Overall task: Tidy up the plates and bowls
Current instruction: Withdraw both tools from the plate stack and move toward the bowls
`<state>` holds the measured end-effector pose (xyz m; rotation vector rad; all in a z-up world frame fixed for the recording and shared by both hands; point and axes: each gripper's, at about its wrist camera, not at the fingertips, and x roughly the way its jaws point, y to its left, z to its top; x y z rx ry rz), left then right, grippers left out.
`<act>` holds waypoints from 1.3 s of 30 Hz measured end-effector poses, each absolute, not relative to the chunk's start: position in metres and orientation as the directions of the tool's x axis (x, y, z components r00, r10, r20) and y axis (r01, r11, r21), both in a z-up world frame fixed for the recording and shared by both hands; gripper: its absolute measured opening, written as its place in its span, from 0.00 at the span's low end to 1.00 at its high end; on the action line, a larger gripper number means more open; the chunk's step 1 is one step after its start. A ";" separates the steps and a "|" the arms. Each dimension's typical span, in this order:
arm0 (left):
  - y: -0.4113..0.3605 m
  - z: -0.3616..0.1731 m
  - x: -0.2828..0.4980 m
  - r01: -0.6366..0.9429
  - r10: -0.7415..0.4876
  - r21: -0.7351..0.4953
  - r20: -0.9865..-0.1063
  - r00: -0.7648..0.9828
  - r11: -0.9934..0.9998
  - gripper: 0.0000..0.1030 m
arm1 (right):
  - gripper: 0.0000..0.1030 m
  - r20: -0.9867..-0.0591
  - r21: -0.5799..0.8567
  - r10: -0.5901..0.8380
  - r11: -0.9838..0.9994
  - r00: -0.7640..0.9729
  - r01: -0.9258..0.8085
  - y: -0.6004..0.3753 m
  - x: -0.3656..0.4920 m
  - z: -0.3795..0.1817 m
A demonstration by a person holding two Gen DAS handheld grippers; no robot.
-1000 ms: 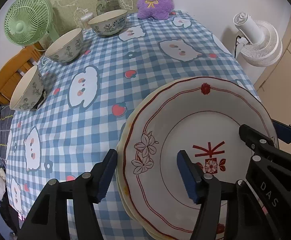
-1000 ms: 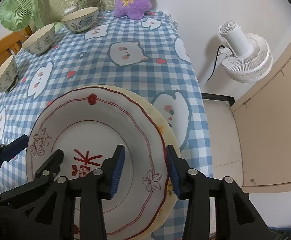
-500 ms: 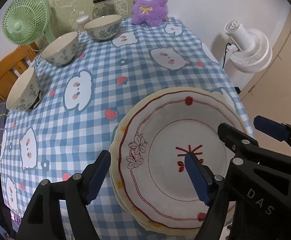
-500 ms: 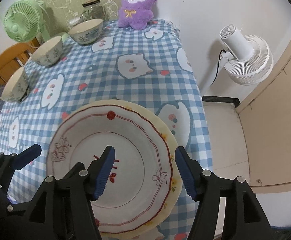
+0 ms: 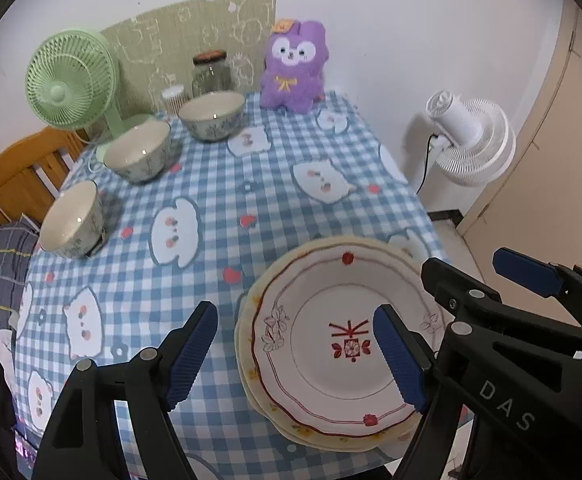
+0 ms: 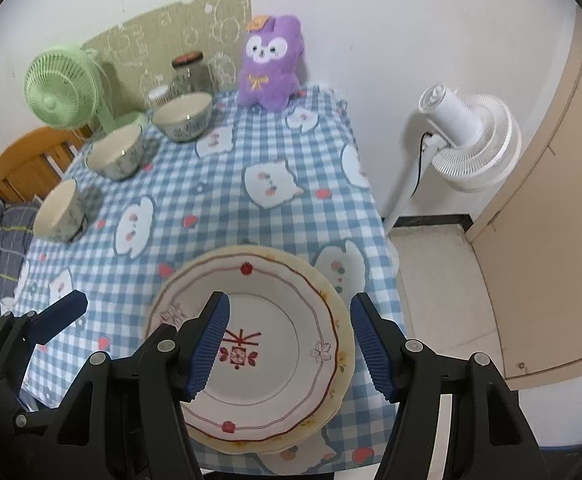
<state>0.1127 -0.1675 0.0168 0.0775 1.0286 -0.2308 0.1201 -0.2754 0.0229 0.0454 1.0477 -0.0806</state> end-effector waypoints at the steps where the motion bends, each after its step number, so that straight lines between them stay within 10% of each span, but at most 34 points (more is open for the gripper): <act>1: -0.167 0.020 0.112 0.223 -0.153 -0.044 -0.854 0.498 0.974 0.79 | 0.65 -0.862 -0.004 -0.049 0.996 0.505 0.090 -0.274 0.119 0.028; 39: -0.126 0.094 0.124 0.055 -0.072 -0.047 -0.744 0.665 0.997 0.95 | 0.88 -0.748 -0.043 -0.002 0.998 0.664 -0.045 -0.232 0.149 0.113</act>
